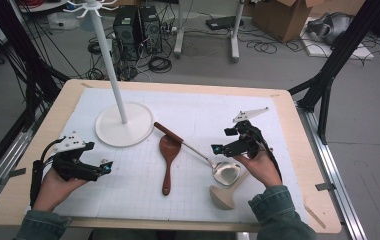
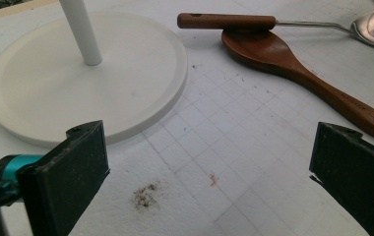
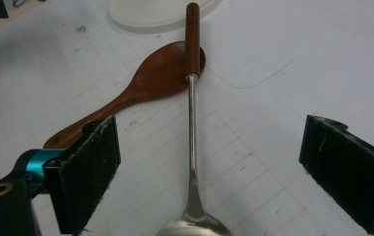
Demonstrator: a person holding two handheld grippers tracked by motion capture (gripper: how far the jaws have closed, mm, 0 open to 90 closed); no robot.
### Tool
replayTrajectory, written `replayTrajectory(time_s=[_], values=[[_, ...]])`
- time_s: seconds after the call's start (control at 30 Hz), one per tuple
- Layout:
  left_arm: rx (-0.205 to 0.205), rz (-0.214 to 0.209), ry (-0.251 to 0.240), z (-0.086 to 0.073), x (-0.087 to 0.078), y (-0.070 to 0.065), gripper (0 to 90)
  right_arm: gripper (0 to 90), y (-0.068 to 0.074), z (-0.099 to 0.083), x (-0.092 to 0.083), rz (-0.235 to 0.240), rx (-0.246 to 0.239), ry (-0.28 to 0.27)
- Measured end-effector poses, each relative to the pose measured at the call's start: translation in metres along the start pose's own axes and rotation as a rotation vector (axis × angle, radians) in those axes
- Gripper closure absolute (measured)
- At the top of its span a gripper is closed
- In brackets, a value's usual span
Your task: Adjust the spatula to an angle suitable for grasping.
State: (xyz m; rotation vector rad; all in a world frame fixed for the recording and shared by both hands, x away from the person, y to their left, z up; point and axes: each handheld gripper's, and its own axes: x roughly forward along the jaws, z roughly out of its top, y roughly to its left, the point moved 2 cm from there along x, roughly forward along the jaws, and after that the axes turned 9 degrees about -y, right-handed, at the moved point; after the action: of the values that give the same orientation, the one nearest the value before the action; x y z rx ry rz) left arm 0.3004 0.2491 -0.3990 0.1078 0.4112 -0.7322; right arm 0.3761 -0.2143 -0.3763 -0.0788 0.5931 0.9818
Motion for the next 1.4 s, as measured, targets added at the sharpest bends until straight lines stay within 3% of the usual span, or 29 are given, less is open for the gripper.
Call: replayTrajectory(time_s=[0.03, 0.2, 0.27, 0.5, 0.67, 0.97, 1.17, 1.4], values=[[-0.001, 0.001, 0.0, 0.0, -0.001, 0.0, 1.7, 22.6, 0.0, 0.001, 0.006, 0.034, -0.019, 0.023], [-0.003, 0.002, 0.002, -0.001, -0.001, 0.001, 1.8, 23.5, -0.002, -0.001, 0.02, 0.043, -0.021, 0.07], [-0.007, 0.001, 0.0, -0.001, 0.001, 0.001, 1.7, 28.1, -0.004, -0.004, 0.031, 0.059, -0.021, 0.116], [-0.002, -0.008, 0.005, -0.001, 0.003, -0.001, 1.8, 38.9, -0.006, -0.003, 0.045, 0.077, 0.008, 0.152], [0.001, -0.007, 0.001, 0.0, 0.002, -0.001, 1.7, 48.2, -0.008, -0.007, 0.061, 0.1, 0.027, 0.21], [0.0, -0.006, 0.003, 0.0, 0.002, -0.001, 1.7, 59.1, -0.011, -0.013, 0.075, 0.143, 0.044, 0.252], [-0.006, -0.008, -0.001, -0.001, 0.002, -0.002, 1.7, 64.6, -0.013, -0.018, 0.083, 0.152, 0.073, 0.286], [-0.002, -0.014, 0.002, -0.001, 0.004, -0.002, 1.7, 69.0, -0.013, -0.021, 0.089, 0.165, 0.075, 0.306]])
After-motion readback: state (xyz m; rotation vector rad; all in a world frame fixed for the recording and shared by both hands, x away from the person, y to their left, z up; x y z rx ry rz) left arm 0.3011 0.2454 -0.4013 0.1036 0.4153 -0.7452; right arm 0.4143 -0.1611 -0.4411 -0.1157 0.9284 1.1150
